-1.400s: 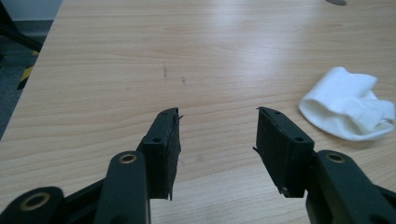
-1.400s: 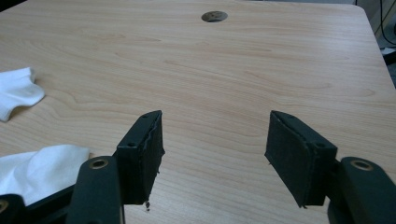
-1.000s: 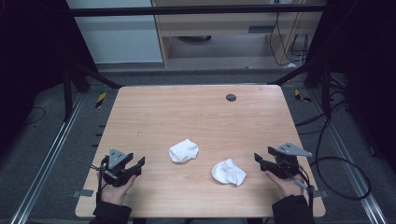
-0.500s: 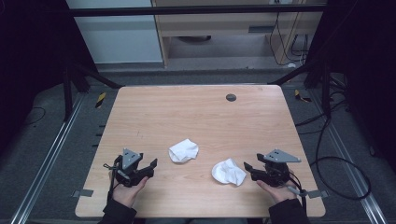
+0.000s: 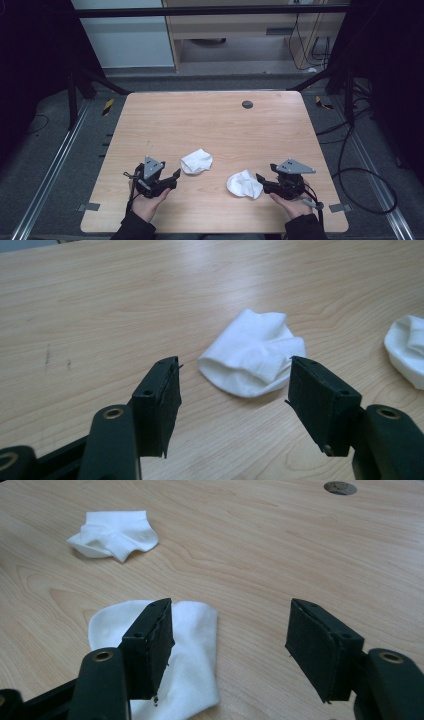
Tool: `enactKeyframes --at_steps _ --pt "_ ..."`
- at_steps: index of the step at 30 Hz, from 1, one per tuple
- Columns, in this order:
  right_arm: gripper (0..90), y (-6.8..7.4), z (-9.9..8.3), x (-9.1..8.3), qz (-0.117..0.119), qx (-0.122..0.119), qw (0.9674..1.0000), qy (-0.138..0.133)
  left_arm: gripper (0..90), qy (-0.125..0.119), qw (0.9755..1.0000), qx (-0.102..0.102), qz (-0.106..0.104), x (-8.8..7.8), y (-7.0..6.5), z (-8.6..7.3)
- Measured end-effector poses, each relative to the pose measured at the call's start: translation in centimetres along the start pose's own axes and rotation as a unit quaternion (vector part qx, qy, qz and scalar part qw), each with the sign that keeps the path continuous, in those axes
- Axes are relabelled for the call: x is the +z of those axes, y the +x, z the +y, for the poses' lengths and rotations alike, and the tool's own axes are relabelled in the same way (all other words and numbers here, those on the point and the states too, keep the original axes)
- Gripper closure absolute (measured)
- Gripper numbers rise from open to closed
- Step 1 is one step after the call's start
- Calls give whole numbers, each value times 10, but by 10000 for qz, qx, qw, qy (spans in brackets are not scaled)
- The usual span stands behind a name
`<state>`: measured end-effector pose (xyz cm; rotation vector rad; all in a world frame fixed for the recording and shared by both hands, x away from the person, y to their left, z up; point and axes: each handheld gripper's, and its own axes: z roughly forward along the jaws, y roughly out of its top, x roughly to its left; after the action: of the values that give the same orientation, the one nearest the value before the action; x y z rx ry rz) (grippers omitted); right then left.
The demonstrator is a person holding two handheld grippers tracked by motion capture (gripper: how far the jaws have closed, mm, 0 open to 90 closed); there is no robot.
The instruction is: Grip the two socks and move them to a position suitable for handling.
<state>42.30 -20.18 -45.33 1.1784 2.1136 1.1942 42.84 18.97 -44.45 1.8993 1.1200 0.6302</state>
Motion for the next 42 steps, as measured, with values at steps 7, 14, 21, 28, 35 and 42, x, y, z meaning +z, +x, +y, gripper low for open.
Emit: enactKeyframes --at_steps 7,14,21,28,35,42 --pt "379 7 1 4 123 -79 9999 37 397 31 9996 230 -152 12 -24 7" --pt "456 14 -2 8 268 -166 9994 150 442 62 9988 383 -311 23 -44 10" --pt "520 20 -7 13 390 -237 9985 313 489 97 9978 454 -469 31 -59 13" --pt "558 24 -14 17 457 -255 9977 439 535 144 9970 527 -547 37 -72 15" --pt "617 27 -18 21 559 -287 9964 576 553 295 9954 611 -682 48 -87 12" --pt "631 29 -22 26 604 -288 9952 711 571 387 9938 701 -771 59 -103 12"
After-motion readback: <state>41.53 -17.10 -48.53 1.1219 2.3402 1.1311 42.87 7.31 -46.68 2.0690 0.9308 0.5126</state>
